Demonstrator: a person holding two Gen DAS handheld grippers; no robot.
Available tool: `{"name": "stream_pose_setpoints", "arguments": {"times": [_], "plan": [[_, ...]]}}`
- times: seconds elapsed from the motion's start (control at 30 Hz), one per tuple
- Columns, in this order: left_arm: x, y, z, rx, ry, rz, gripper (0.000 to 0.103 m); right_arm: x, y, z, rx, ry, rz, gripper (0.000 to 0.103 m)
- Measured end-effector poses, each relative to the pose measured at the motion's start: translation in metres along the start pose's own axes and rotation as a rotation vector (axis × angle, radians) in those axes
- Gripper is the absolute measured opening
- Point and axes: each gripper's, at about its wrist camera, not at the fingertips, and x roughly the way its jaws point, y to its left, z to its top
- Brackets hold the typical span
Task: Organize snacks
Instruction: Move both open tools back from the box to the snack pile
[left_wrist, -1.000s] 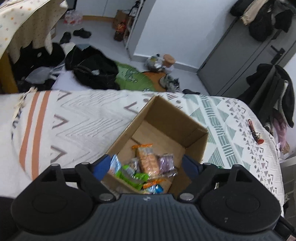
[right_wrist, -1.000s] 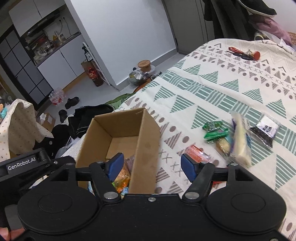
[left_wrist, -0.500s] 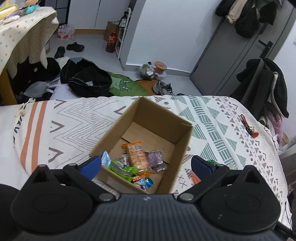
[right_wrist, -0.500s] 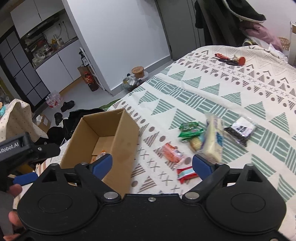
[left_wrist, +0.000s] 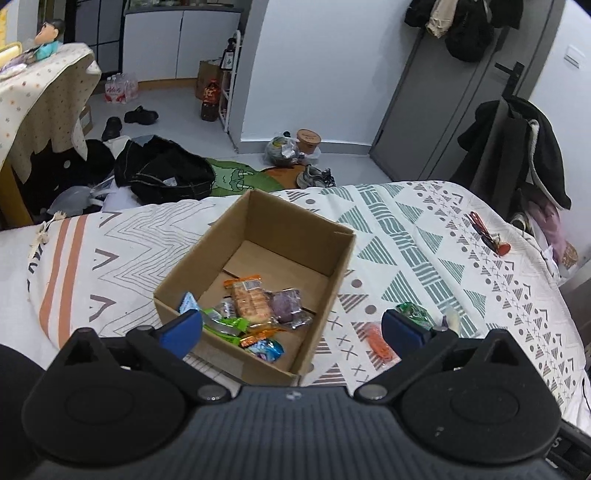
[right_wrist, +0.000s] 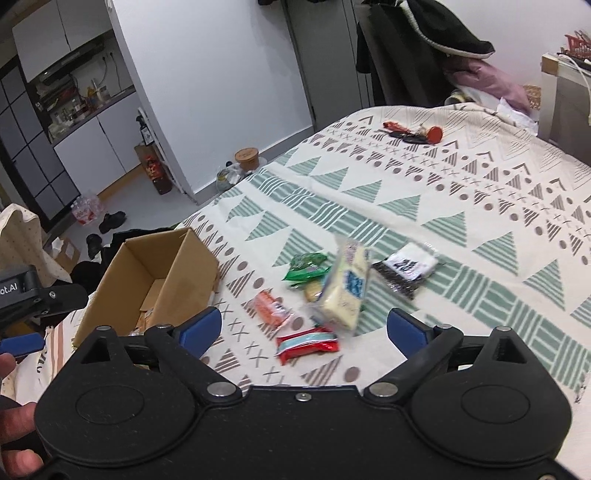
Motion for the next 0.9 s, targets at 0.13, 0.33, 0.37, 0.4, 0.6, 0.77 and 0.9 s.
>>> {"name": "stream_pose_setpoints", "arguments": {"times": [0.13,0.33,0.37,0.4,0.6,0.77,0.9], "plan": [[-0.002,-0.011,-0.005,0.016,0.009,-0.018,0.103,-0.01,-0.01,0.0,-0.036,-0.018,0.0,0.1],[-0.004,-0.029,-0.014,0.029,0.027,-0.028,0.103,-0.021,-0.034,0.002,-0.015,-0.036,-0.019,0.1],[-0.004,-0.032,-0.015,0.034,0.032,-0.03,0.103,-0.023,-0.038,0.002,-0.011,-0.04,-0.022,0.1],[-0.004,-0.036,-0.017,0.044,0.032,-0.033,0.103,-0.024,-0.042,0.002,-0.006,-0.042,-0.025,0.1],[-0.006,-0.055,-0.025,0.063,0.025,-0.04,0.103,-0.026,-0.069,0.004,0.074,-0.034,-0.007,0.1],[-0.004,-0.07,-0.031,0.08,0.026,-0.056,0.102,-0.024,-0.08,0.001,0.123,-0.037,0.028,0.099],[0.004,-0.081,-0.037,0.091,0.046,-0.075,0.102,-0.018,-0.088,-0.002,0.161,-0.032,0.045,0.099]]}}
